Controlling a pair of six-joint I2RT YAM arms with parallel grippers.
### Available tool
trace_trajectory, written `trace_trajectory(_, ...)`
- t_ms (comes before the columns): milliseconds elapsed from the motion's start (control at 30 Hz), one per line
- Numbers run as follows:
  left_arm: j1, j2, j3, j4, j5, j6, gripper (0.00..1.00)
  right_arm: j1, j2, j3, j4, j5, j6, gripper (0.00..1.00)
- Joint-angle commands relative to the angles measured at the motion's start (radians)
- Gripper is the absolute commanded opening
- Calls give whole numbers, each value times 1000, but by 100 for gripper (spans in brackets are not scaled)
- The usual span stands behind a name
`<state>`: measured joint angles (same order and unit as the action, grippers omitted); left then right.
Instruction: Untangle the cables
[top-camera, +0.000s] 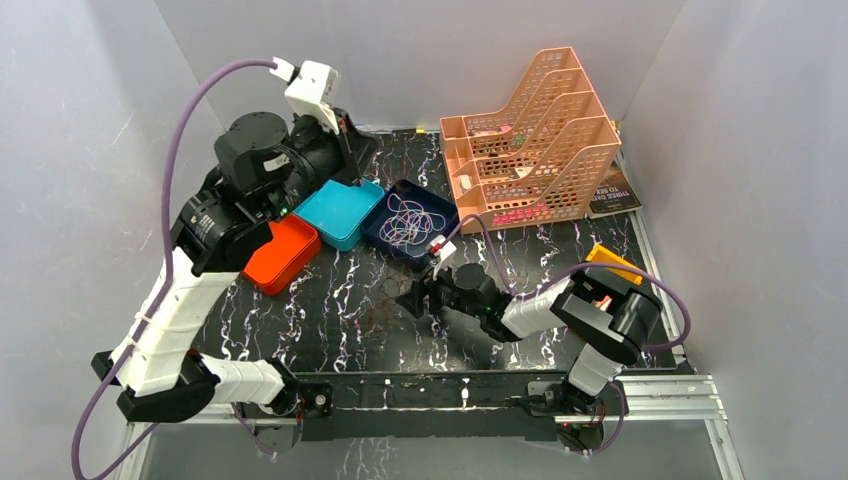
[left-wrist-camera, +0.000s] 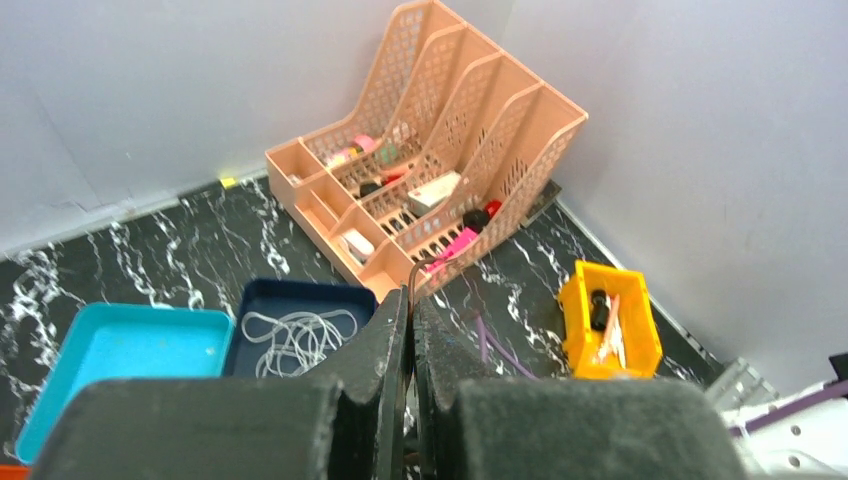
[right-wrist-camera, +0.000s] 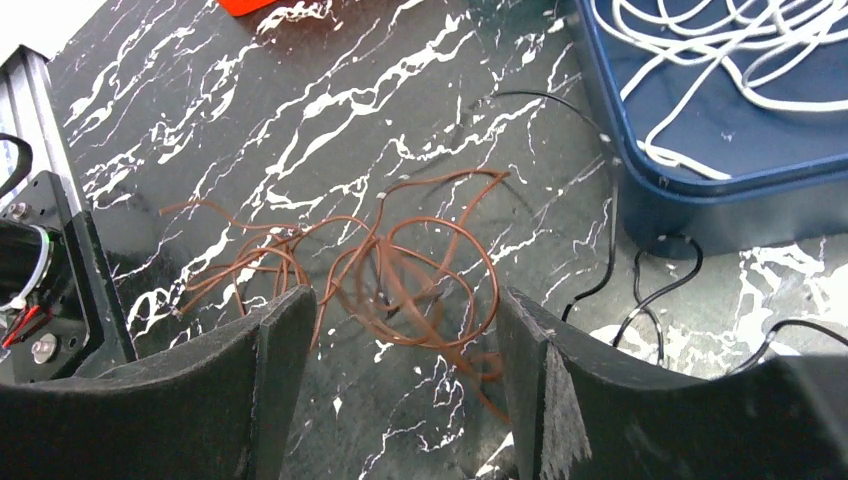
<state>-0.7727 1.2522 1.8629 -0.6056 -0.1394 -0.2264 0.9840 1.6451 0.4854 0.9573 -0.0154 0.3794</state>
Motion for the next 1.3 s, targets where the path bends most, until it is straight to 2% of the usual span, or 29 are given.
trace_trajectory(0, -4, 17, 109, 25, -62, 89, 0, 8, 14, -28, 38, -4, 44, 75)
trace_trajectory(167, -4, 66, 220, 75, -81, 161, 0, 11, 10, -85, 50, 3, 71, 75)
trace_trajectory(233, -4, 81, 240, 76, -96, 190, 0, 13, -79, -128, 22, 17, 73, 75)
trace_trajectory(267, -3, 77, 223, 74, -115, 197, 0, 13, -161, -177, -30, 25, 67, 76)
trace_trajectory(333, -4, 69, 174, 78, -148, 207, 0, 13, -336, -173, -189, 18, 45, 76)
trace_trajectory(400, -3, 70, 122, 70, -193, 205, 0, 13, -500, -150, -359, 20, 8, 77)
trace_trajectory(467, -1, 66, 25, 90, -226, 196, 0, 13, -671, -63, -559, 90, -38, 77)
trace_trajectory(533, 6, 70, -14, 99, -241, 195, 0, 12, -726, -42, -627, 144, -52, 78)
trace_trajectory(633, 52, 76, -74, 107, -218, 168, 0, 13, -762, -7, -723, 232, -71, 79)
trace_trajectory(800, 234, 71, -181, 136, -62, 84, 0, 13, -738, 50, -871, 316, -56, 86)
trace_trajectory(1133, 453, 140, -292, 192, 104, 48, 0, 12, -722, 23, -883, 397, 43, 86)
trace_trajectory(1267, 506, 176, -317, 210, 119, 46, 0, 12, -729, 41, -920, 420, -7, 87)
